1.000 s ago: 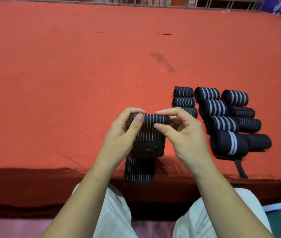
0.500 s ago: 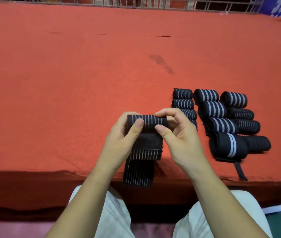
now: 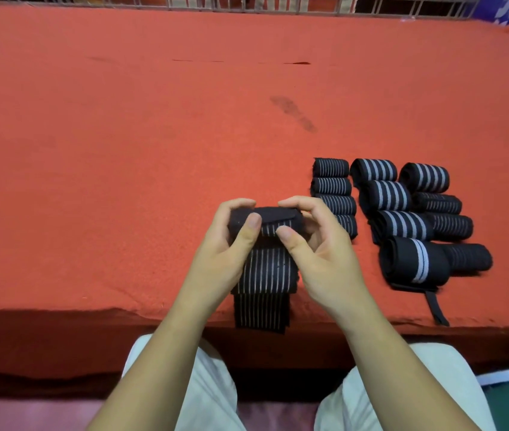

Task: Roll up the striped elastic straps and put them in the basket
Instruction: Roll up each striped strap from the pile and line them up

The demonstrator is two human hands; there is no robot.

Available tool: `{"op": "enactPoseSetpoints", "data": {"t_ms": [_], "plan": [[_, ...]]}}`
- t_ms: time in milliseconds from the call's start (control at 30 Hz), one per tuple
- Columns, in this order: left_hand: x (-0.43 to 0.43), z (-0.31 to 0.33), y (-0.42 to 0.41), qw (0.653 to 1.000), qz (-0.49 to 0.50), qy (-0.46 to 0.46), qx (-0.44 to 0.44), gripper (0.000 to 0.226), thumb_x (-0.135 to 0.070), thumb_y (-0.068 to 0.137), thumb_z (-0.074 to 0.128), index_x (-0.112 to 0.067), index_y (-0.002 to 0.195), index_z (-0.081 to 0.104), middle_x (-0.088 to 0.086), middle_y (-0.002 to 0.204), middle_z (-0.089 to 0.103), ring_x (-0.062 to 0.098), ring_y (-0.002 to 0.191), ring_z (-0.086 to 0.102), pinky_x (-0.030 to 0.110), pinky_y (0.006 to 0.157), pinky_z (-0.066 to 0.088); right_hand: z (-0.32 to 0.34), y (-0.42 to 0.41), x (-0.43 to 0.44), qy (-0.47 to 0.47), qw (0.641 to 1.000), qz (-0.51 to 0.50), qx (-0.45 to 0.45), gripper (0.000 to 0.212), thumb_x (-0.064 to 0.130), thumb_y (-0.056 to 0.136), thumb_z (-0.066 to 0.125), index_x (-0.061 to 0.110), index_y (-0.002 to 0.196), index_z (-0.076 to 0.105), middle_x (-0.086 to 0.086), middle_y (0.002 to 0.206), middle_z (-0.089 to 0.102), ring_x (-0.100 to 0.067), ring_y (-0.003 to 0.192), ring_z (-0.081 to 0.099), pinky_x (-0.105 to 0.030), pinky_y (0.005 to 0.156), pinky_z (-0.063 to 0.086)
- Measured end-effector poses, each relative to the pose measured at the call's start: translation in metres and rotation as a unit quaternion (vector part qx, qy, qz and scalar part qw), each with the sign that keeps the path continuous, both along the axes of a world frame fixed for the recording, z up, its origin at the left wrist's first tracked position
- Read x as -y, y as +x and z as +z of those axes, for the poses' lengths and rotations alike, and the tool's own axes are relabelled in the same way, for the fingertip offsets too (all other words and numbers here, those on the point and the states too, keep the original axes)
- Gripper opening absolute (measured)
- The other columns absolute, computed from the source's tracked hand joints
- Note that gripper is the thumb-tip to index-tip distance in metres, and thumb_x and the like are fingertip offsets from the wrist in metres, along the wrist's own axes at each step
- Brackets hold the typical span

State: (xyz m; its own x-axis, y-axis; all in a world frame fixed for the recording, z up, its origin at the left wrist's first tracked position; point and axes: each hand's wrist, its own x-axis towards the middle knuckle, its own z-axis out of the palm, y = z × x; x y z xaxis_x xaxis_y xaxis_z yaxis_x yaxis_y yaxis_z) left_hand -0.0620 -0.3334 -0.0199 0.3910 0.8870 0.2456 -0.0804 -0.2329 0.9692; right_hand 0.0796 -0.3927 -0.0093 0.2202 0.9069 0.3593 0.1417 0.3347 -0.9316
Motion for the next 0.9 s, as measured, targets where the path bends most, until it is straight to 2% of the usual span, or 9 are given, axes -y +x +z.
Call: {"op": "enactPoseSetpoints", "data": {"t_ms": [133,200,300,433,567,667,767,833,900], "plan": [[-0.006,0.000,0.001,0.999,0.035,0.033,-0.017,0.024,-0.043,0.091,0.057,-0.021,0.098,0.061,-0.015,0.080,0.065,0.000,0.074,0.060,0.015,0.068,0.045,-0.003,-0.004,0.000,0.003,1.000,0.010,0.000,0.026,0.005,0.089,0.060,0.019,0.110,0.057,-0.001,0.101,0.063,-0.013,0.095,0.060,-0.033,0.090,0.049],[-0.005,-0.002,0.001,0.999,0.005,0.049,0.001,0.018,-0.035,0.092,0.060,-0.020,0.102,0.060,-0.014,0.086,0.064,0.002,0.079,0.059,0.018,0.072,0.046,-0.003,-0.005,0.000,-0.015,1.000,0.007,-0.007,0.020,0.022,0.093,0.060,0.020,0.112,0.054,-0.001,0.102,0.062,-0.013,0.095,0.060,-0.036,0.090,0.049],[-0.003,-0.005,0.002,0.996,-0.023,0.085,0.015,0.020,-0.027,0.091,0.064,-0.024,0.110,0.058,-0.012,0.098,0.064,0.007,0.090,0.059,0.023,0.082,0.046,-0.002,-0.005,0.000,-0.085,0.995,-0.024,0.054,0.036,0.053,0.098,0.042,0.024,0.117,0.053,0.010,0.105,0.062,-0.003,0.100,0.060,-0.031,0.094,0.049],[0.000,-0.007,0.007,0.997,-0.024,0.071,0.034,0.031,-0.016,0.092,0.062,-0.021,0.121,0.055,-0.012,0.106,0.062,0.004,0.098,0.059,0.020,0.089,0.045,-0.004,-0.004,-0.001,-0.059,0.994,-0.054,0.080,0.027,0.038,0.102,0.041,0.019,0.117,0.053,0.008,0.103,0.061,-0.001,0.097,0.057,-0.023,0.090,0.045],[0.001,-0.006,0.013,0.999,-0.003,-0.003,0.036,0.025,-0.036,0.094,0.055,-0.020,0.113,0.062,-0.010,0.098,0.069,0.001,0.094,0.064,0.018,0.084,0.048,-0.006,-0.002,-0.001,-0.023,0.996,-0.041,0.072,0.024,0.025,0.096,0.045,0.017,0.119,0.048,0.004,0.106,0.056,-0.011,0.098,0.055,-0.040,0.095,0.047],[-0.003,-0.007,0.011,0.999,-0.015,0.001,0.043,0.022,-0.031,0.094,0.055,-0.017,0.110,0.061,-0.011,0.094,0.067,0.005,0.090,0.063,0.022,0.080,0.049,-0.008,-0.004,0.000,-0.056,0.997,-0.022,0.049,0.026,0.034,0.093,0.049,0.024,0.117,0.047,0.007,0.102,0.056,-0.008,0.093,0.056,-0.042,0.090,0.049],[-0.003,-0.009,0.007,0.997,-0.041,0.056,0.041,0.024,-0.016,0.095,0.056,-0.018,0.119,0.054,-0.010,0.100,0.060,0.006,0.093,0.057,0.023,0.085,0.047,-0.006,-0.005,0.000,-0.087,0.995,-0.036,0.022,0.031,0.054,0.099,0.043,0.027,0.115,0.048,0.012,0.101,0.057,0.000,0.090,0.055,-0.027,0.086,0.048],[-0.002,-0.011,0.007,0.995,-0.040,0.086,0.038,0.030,-0.012,0.095,0.055,-0.021,0.124,0.052,-0.008,0.106,0.058,0.008,0.096,0.055,0.026,0.090,0.045,-0.006,-0.004,-0.001,-0.087,0.994,-0.051,0.048,0.032,0.050,0.100,0.039,0.026,0.118,0.049,0.012,0.105,0.058,0.002,0.094,0.056,-0.023,0.086,0.047],[0.000,-0.011,0.009,0.996,-0.040,0.066,0.039,0.032,-0.019,0.097,0.056,-0.025,0.128,0.052,-0.010,0.107,0.060,0.007,0.098,0.057,0.026,0.090,0.046,-0.006,-0.002,-0.001,-0.061,0.994,-0.065,0.059,0.025,0.040,0.102,0.046,0.022,0.119,0.049,0.005,0.106,0.061,-0.008,0.098,0.060,-0.031,0.089,0.049]]}}
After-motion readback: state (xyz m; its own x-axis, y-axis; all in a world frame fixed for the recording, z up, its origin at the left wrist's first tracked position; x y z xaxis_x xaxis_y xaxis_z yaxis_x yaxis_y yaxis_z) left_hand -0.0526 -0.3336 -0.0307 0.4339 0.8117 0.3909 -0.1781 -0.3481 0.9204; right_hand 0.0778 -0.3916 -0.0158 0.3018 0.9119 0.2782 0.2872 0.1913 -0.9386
